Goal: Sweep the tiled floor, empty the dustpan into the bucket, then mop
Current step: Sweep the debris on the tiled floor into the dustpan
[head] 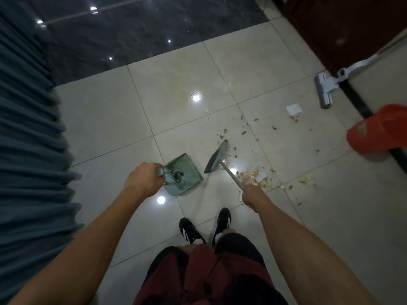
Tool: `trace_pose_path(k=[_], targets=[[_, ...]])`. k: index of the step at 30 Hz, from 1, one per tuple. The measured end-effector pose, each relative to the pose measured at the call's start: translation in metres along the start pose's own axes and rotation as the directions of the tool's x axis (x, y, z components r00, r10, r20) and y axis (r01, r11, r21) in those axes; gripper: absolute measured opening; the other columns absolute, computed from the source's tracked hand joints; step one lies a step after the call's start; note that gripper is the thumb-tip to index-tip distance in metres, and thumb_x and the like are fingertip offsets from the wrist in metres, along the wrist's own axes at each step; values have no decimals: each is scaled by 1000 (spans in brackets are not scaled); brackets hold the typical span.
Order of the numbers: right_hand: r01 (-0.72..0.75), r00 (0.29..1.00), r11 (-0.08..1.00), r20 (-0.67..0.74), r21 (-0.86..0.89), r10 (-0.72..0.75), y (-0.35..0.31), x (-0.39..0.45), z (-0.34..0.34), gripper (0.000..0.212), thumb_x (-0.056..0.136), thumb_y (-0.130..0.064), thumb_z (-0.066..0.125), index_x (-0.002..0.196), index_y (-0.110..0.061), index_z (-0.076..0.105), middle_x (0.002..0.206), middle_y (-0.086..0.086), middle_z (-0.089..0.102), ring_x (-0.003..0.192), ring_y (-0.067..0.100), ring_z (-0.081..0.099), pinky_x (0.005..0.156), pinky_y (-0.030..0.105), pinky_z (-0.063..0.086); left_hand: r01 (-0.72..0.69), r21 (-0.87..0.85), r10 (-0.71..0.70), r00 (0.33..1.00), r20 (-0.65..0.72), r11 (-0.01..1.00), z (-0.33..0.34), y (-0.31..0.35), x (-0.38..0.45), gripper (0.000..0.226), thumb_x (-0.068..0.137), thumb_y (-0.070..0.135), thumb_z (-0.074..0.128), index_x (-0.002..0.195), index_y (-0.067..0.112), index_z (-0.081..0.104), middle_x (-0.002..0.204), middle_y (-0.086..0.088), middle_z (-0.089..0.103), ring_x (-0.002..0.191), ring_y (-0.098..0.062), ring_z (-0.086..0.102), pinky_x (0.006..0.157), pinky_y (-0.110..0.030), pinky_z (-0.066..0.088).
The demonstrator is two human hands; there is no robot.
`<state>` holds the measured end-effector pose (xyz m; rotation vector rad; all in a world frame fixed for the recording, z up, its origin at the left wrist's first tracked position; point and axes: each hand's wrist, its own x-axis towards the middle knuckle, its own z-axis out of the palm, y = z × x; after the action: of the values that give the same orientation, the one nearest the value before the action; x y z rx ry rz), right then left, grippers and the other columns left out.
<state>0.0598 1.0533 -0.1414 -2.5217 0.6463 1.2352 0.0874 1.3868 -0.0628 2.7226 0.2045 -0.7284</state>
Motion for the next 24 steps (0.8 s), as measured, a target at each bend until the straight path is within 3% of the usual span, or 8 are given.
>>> trace_pose_path(k=[5,10,16,20,24], targets=[[-60,998,997,-28,42,62,48,-19,5,30,95,-8,46,124,-7,54,92,9,53,84,26,60,68,33,52,-61,23,61,998,17,998,10,31,-14,9,92,26,60,91,29,69,81,-2,67,73,-24,64,71,-39,60],[-54,996,997,-71,62,59,97,-34,11,28,95,-9,46,121,-7,55,110,10,60,88,25,59,69,30,48,-90,47,90,996,5,995,28,66,-28,11,93,28,61,94,26,71,82,-1,66,74,-24,64,72,-40,61],[-15,996,982,-88,186,31,127,-45,10,28,96,-12,44,120,-4,55,94,8,52,78,25,57,56,29,45,-131,112,131,991,4,985,45,99,-49,14,93,30,61,98,25,72,85,-2,68,75,-24,64,71,-40,60],[32,992,974,-122,224,-4,130,-42,6,29,99,-22,46,120,-4,56,115,16,61,89,30,61,69,35,53,-101,103,104,994,-27,990,45,103,-58,11,93,31,61,96,28,71,86,-2,68,76,-25,63,71,-38,58],[75,991,973,-125,220,-48,112,-33,-2,29,96,-17,50,121,-5,57,110,15,61,86,30,62,69,36,55,-55,73,58,997,-44,996,38,90,-60,13,92,35,61,92,27,71,82,-2,68,73,-24,63,71,-39,60]])
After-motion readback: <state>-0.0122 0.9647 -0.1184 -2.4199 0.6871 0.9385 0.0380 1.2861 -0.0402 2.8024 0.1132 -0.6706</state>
